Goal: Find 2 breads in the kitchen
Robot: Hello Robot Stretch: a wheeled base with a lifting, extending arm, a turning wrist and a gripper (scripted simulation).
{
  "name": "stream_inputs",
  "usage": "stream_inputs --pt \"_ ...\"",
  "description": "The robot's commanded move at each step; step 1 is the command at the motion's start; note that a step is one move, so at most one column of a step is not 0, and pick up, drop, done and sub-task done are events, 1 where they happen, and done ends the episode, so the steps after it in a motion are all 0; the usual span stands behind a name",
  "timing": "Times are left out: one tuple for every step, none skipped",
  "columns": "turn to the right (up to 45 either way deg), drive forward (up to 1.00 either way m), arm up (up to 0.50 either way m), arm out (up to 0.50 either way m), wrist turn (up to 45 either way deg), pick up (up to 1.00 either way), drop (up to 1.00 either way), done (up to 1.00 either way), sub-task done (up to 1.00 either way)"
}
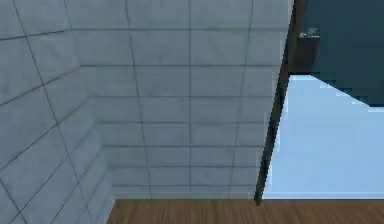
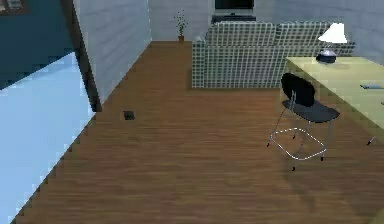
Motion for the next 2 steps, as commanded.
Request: stream_inputs --pt "45.0 0.0 0.0 0.0 0.0 0.0 0.0 0.0 0.0" --pt "6.0 0.0 0.0 0.0 0.0 0.0 0.0 0.0 0.0"
